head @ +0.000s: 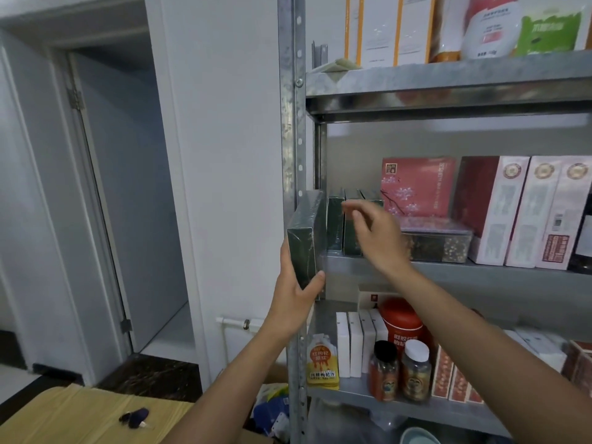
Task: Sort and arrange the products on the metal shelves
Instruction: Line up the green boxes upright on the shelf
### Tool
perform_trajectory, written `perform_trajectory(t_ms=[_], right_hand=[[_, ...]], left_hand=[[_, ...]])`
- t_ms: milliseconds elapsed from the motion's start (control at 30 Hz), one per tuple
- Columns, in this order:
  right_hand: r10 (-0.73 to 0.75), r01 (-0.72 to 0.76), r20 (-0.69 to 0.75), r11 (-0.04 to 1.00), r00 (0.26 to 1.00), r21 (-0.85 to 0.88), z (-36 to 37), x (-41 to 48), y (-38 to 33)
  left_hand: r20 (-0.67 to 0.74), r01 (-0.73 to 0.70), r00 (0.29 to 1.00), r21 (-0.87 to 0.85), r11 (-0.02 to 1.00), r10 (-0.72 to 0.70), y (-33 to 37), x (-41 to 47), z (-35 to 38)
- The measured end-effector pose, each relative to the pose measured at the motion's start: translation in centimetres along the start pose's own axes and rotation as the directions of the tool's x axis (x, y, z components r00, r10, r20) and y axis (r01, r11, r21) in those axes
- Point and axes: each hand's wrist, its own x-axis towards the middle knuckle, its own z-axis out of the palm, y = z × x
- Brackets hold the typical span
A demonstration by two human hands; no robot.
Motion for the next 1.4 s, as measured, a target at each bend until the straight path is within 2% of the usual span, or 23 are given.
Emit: perform_trajectory(t_ms=[33,100,200,300,367,633,700,900,1033,1200,1267,1400], right_hand=[[-0.041,0.04,-0.004,0.987,0.999,-0.157,0.4,1.0,0.7],[-0.069,0.114,0.117,0.888,0.991,-0.446,1.3,2.8,2.2],[-0.01,0.211,0.289,0.706,0.957,-0.676,2.5,5.0,3.8],[0.03,0.275,0.367,0.609,0.93,-0.744,3.1,5.9,4.8],[0.032,0.279,0.361,0.573,0.932,-0.77,3.3,5.9,5.2],[0.094,0.258,0.35,0.509,0.932,-0.821,4.0,7.3,4.4],[0.088,0.259,0.348,0.506,0.933,-0.822,4.1,7.7,4.3],[0.063,0.27,0.366,0.563,0.929,-0.781,4.0,8.3,4.5],[0.047,0.269,0.356,0.566,0.933,-0.779,3.8,8.2,4.4],[-0.012,0.283,0.333,0.56,0.943,-0.779,3.9,6.8,4.2],[-0.054,0.252,0.277,0.605,0.959,-0.755,3.9,6.0,3.8],[-0.151,0.154,0.061,0.744,0.987,-0.65,4.7,3.4,3.1]], left_hand=[[0.001,-0.006,1.0,0.004,1.0,0.006,0.0,0.2,-0.1],[0.007,-0.022,1.0,0.021,1.0,0.022,-0.1,0.6,-0.1],[0.007,-0.034,0.999,0.032,0.999,0.034,-0.3,1.1,0.1],[0.002,-0.044,0.999,0.045,0.998,0.044,-0.5,1.6,0.6],[0.0,-0.043,0.999,0.058,0.997,0.043,-0.7,2.0,0.9],[0.015,0.018,1.0,0.077,0.997,-0.02,-1.8,4.2,1.3],[0.028,0.013,0.999,0.101,0.995,-0.016,-2.2,4.8,1.4],[-0.011,-0.064,0.997,0.396,0.916,0.074,-3.0,7.2,0.4],[0.05,-0.194,0.973,0.703,0.685,0.225,-3.0,8.9,-0.5],[0.179,-0.299,0.94,0.842,0.448,0.29,-3.3,10.9,-1.7],[0.231,-0.333,0.929,0.862,0.382,0.288,-3.5,11.6,-2.5],[0.283,-0.37,0.918,0.863,0.344,0.277,-3.8,12.5,-3.4]])
